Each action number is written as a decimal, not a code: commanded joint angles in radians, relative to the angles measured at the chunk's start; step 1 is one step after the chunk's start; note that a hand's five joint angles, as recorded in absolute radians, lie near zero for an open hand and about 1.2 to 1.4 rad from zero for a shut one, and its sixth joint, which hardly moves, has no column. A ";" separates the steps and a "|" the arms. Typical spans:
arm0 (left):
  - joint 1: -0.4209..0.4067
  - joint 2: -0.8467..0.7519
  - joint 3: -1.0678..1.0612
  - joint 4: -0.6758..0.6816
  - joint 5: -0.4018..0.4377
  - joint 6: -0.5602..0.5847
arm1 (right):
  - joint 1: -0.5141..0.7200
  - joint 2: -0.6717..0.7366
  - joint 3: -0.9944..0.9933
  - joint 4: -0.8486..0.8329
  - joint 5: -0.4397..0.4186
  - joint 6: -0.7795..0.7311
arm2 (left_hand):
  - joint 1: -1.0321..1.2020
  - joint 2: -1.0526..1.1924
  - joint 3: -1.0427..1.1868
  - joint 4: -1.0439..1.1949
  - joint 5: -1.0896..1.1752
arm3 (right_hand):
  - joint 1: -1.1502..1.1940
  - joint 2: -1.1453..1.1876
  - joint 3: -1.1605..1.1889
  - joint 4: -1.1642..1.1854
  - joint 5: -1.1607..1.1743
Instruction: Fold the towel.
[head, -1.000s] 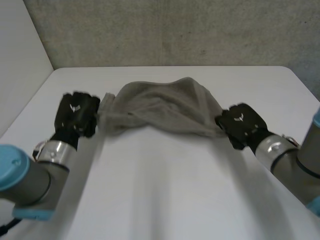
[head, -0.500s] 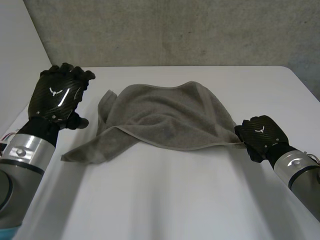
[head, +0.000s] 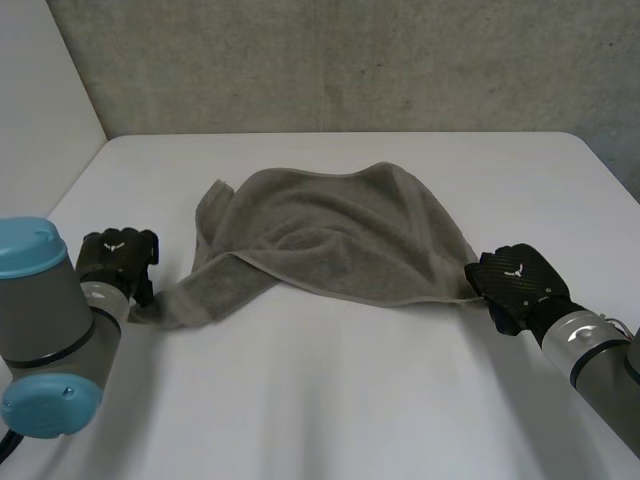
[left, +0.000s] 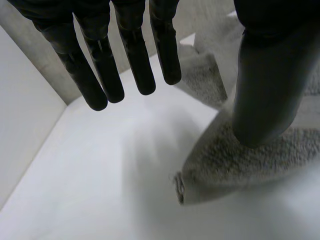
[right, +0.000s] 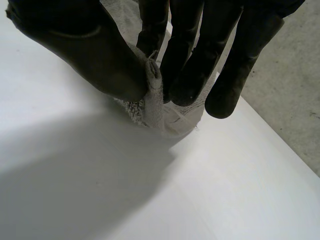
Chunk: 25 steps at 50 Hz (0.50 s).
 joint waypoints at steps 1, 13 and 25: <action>0.000 -0.041 0.006 -0.023 0.013 -0.004 | 0.003 0.006 0.000 0.000 0.000 0.000 | -0.039 -0.040 -0.037 -0.041 -0.215 | 0.054 0.076 0.064 0.059 0.054; -0.010 -0.015 -0.006 -0.073 0.020 -0.010 | -0.007 -0.020 -0.017 0.011 0.012 0.003 | 0.677 0.676 0.679 0.676 0.501 | 0.054 0.076 0.064 0.059 0.054; -0.007 0.418 0.038 -0.031 0.019 -0.004 | -0.110 -0.375 -0.373 0.326 -0.001 0.228 | 0.677 0.676 0.679 0.676 0.501 | 0.054 0.076 0.064 0.059 0.054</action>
